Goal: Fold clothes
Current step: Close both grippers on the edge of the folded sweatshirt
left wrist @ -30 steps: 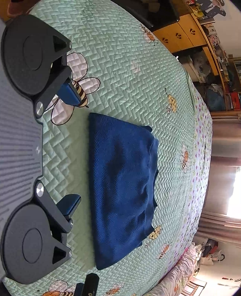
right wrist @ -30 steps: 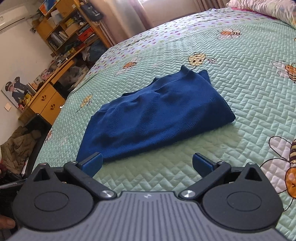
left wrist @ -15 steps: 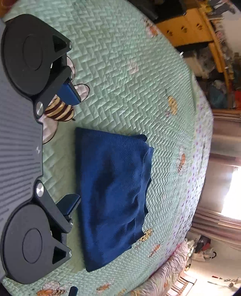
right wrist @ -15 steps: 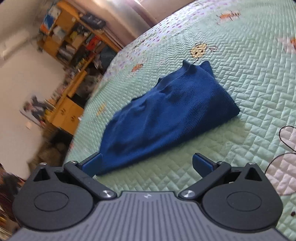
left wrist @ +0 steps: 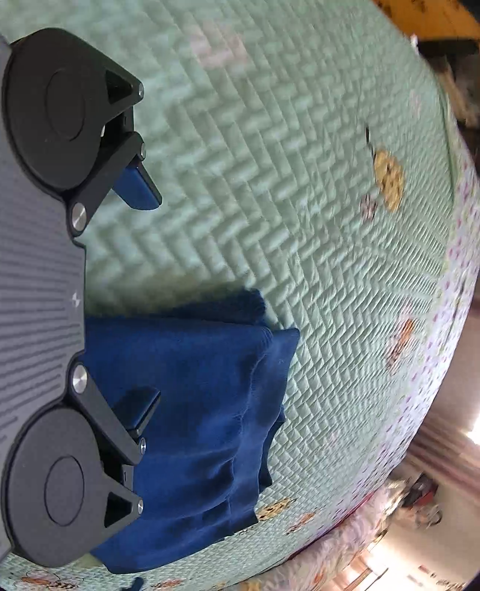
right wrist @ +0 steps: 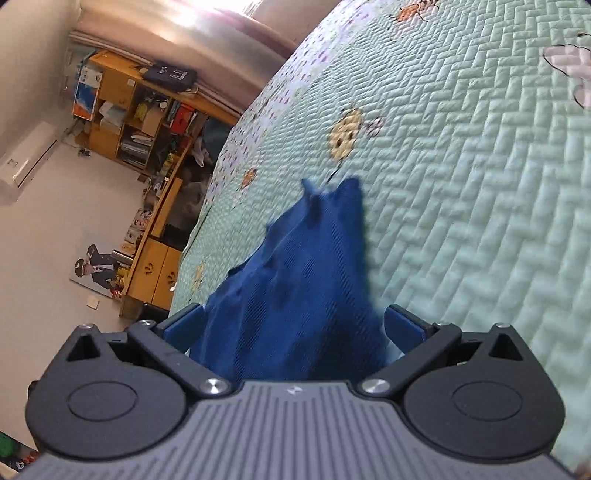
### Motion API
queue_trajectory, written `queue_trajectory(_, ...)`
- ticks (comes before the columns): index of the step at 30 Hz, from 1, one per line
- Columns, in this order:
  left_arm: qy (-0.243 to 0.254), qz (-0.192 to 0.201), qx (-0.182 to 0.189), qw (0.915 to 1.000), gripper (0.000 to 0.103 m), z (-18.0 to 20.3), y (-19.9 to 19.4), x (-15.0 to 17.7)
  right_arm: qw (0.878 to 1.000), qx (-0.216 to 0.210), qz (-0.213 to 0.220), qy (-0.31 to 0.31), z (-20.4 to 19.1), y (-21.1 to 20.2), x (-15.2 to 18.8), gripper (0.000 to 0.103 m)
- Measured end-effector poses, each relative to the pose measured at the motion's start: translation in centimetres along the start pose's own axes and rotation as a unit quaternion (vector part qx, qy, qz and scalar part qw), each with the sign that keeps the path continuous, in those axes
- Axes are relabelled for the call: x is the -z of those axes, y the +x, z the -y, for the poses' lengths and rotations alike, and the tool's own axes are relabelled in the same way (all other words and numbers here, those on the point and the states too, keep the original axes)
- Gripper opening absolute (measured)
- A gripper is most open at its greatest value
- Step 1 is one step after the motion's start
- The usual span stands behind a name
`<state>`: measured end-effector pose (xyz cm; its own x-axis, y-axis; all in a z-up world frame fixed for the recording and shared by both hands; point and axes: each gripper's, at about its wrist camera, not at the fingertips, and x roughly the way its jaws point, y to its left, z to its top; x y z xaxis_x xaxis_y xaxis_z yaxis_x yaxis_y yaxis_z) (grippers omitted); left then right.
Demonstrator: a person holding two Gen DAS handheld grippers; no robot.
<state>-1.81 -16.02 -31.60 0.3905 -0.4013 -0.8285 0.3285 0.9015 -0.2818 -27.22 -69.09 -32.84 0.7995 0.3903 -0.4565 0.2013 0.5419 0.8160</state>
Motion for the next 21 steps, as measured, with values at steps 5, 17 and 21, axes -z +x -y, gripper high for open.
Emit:
queue_trajectory(5,0.058,-0.017,0.020,0.9980,0.102,1.1,3.3,-1.1,0.998,-0.035,-0.009,0.044,3.9,2.5,-3.7,0.103)
queue_trajectory(17,0.098,-0.006,0.124,0.9875,0.102,2.9,5.5,-2.3,0.992,-0.055,-0.107,-0.024,2.3,11.0,-5.6,0.073)
queue_trajectory(21,0.075,-0.004,0.156,0.9849,0.102,1.7,5.6,-2.6,0.992,-0.064,-0.110,-0.023,2.6,11.0,-5.6,0.071)
